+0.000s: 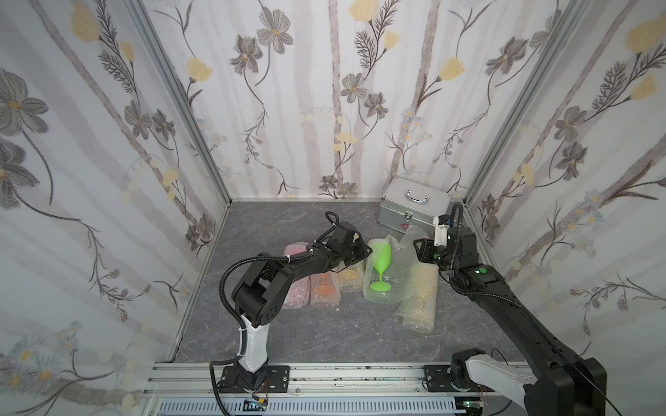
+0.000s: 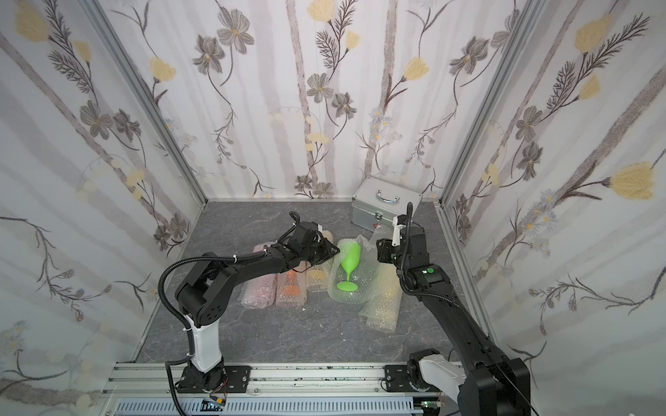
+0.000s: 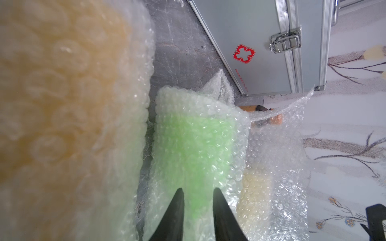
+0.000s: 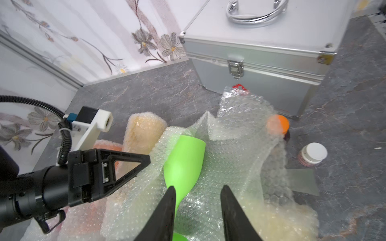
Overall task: Unpack wine glasses from bubble wrap
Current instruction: Unwrap the bubble wrap at the center of the board, then pick up the wine glass from the bubble wrap.
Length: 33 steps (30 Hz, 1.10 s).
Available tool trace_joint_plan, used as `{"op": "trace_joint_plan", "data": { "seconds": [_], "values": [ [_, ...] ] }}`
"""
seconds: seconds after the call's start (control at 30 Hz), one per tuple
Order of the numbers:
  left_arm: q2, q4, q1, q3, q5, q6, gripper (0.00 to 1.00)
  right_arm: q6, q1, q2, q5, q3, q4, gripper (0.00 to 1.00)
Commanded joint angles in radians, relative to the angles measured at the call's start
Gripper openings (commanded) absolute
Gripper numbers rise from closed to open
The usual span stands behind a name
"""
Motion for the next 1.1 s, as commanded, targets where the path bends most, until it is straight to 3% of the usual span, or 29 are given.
{"op": "trace_joint_plan", "data": {
  "seconds": [0.0, 0.53, 0.83, 1.07],
  "values": [
    [-0.014, 0.017, 0.001, 0.015, -0.002, -0.008, 0.28, 0.015, 0.038, 0.052, -0.059, 0.0, 0.007, 0.37],
    [-0.081, -0.117, 0.001, 0.039, -0.047, 0.072, 0.35, 0.113, 0.11, 0.302, -0.222, -0.061, 0.15, 0.42],
    [-0.032, -0.17, -0.02, 0.107, 0.004, 0.12, 0.51, 0.138, 0.138, 0.446, -0.251, -0.059, 0.209, 0.42],
    [0.009, -0.219, -0.031, 0.146, -0.007, 0.15, 0.53, 0.146, 0.146, 0.509, -0.257, -0.057, 0.248, 0.41]
  ]
}}
